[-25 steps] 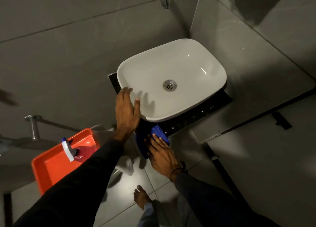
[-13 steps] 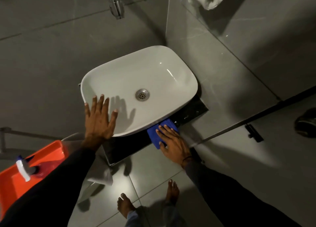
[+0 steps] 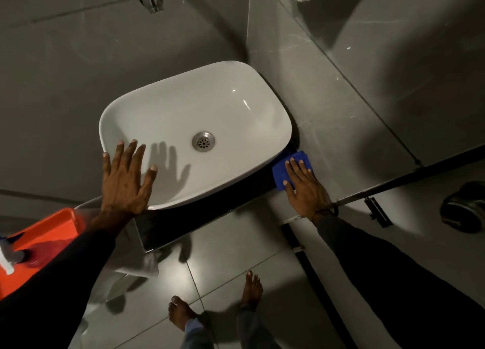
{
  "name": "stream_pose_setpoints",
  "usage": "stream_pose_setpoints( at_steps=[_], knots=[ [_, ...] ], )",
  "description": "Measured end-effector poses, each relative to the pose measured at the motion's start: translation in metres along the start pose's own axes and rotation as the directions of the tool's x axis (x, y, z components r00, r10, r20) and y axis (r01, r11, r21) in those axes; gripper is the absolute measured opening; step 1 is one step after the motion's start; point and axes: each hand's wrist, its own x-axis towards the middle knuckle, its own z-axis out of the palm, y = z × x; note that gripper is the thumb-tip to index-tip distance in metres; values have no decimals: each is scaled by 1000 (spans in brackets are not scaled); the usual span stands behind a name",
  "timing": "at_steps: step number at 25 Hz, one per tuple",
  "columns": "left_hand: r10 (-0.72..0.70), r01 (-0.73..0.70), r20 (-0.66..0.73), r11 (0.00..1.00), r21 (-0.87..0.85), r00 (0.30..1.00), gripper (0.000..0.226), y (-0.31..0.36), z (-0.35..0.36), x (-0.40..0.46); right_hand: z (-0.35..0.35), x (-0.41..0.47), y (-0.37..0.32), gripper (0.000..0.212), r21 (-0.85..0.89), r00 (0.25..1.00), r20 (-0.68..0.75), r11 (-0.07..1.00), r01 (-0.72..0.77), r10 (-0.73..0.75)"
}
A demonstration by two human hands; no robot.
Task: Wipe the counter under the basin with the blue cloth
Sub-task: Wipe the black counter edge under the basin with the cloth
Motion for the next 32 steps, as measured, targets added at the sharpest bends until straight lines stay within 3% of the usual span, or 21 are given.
stream_pose_setpoints(
  at_steps=[4, 10, 13, 16, 17, 19, 20, 22, 23, 24, 26, 29, 32],
  knots=[
    [-11, 11, 29, 1000, -10, 1000, 66, 1, -3, 2, 15, -12, -36, 57, 99, 996, -19, 992, -82, 84],
    [-29, 31, 46, 998, -48, 999, 65, 1, -6, 4, 53, -54, -126, 58, 135, 1000, -4, 991, 2, -2],
    [-21, 24, 14, 965, -263, 1000, 62, -6, -9, 1, 82, -81, -197, 59, 145, 998, -14, 987, 67, -65],
    [-159, 110, -45, 835, -539, 986, 59, -36, -6, -32, 108, -97, -266, 61, 111, 991, -5, 985, 131, -132],
    [-228, 181, -7, 792, -583, 974, 59, -51, -2, -50, 115, -101, -286, 62, 92, 990, 0, 985, 143, -143],
    [-334, 382, 203, 657, -650, 920, 53, -85, 12, -90, 127, -107, -322, 64, 53, 987, 20, 986, 159, -161],
    [-367, 488, 328, 549, -679, 870, 45, -94, 17, -109, 130, -110, -334, 64, 35, 984, 37, 985, 171, -173],
    [-383, 679, 579, 215, -702, 720, 32, -99, 19, -142, 132, -111, -349, 63, 25, 973, 68, 975, 219, -220],
    [-343, 739, 681, 61, -671, 647, 32, -97, 16, -153, 128, -110, -354, 62, 56, 968, 93, 971, 231, -235],
    [-281, 772, 744, -18, -636, 606, 35, -91, 14, -161, 123, -107, -354, 60, 109, 967, 120, 971, 212, -225],
    [-190, 789, 784, -64, -611, 592, 39, -79, 13, -169, 109, -103, -351, 61, 256, 988, 124, 965, 53, -88],
    [-188, 793, 790, -80, -604, 583, 31, -62, 9, -166, 92, -91, -341, 75, 368, 967, 135, 895, -251, 216],
    [-247, 819, 802, -52, -572, 545, 28, -54, 7, -162, 86, -77, -343, 54, 330, 935, 208, 879, -343, 287]
  ],
)
